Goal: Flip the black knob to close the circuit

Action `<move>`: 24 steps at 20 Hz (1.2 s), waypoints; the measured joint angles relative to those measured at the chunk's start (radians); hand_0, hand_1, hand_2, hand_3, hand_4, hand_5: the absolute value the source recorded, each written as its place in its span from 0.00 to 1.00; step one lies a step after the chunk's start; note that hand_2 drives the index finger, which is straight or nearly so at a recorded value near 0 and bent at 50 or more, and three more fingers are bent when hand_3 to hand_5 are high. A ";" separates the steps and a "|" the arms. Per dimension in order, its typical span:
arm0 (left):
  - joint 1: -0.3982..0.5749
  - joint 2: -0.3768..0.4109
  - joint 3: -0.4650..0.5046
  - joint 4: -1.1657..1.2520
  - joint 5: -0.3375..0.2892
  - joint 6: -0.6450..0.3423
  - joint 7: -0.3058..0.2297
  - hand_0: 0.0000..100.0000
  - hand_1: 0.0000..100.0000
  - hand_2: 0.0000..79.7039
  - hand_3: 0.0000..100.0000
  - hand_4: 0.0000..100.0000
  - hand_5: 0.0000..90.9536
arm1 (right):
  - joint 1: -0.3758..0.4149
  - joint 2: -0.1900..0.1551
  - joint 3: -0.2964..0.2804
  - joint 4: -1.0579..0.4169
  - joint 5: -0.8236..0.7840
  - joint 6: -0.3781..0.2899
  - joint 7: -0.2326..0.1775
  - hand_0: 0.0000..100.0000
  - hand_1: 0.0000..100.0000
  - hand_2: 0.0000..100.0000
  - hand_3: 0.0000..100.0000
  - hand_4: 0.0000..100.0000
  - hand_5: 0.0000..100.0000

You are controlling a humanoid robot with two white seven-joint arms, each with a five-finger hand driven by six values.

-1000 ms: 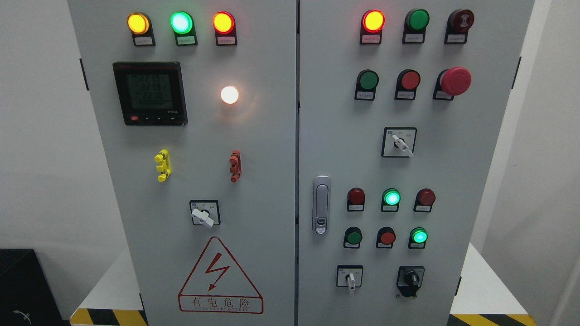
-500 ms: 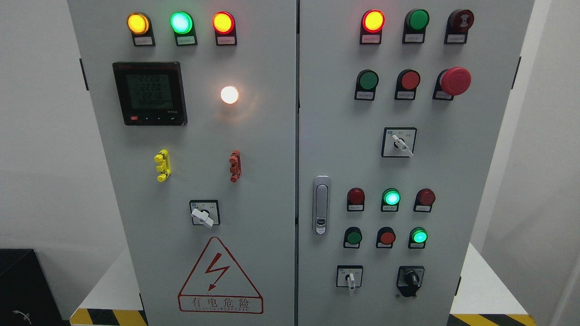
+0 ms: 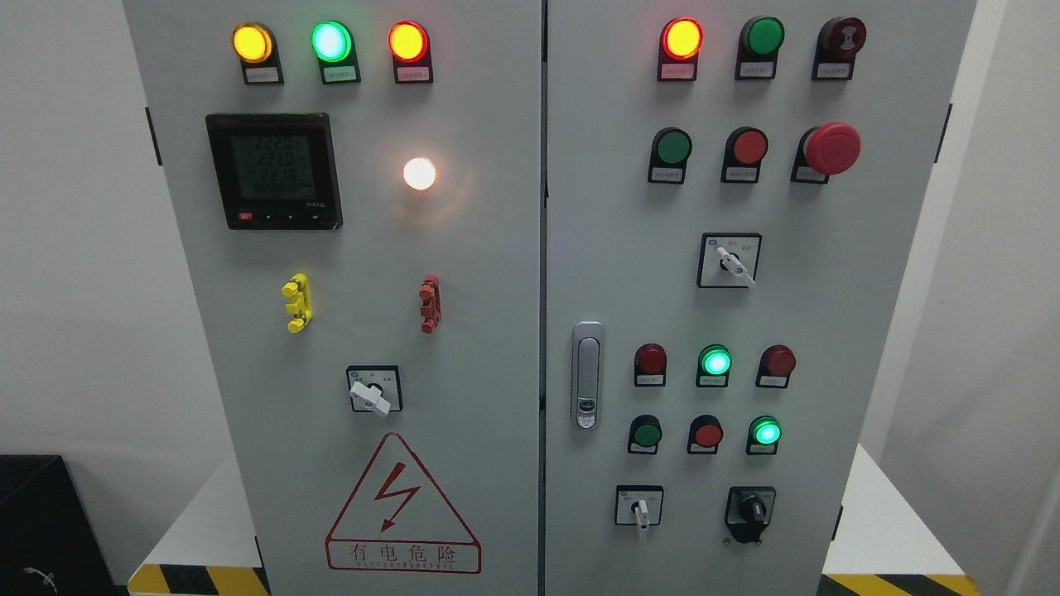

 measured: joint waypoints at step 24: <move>0.000 0.000 0.000 0.000 0.000 0.000 -0.005 0.12 0.56 0.00 0.00 0.00 0.00 | -0.197 0.000 -0.026 -0.195 0.157 0.231 0.063 0.00 0.20 0.82 0.98 0.81 0.82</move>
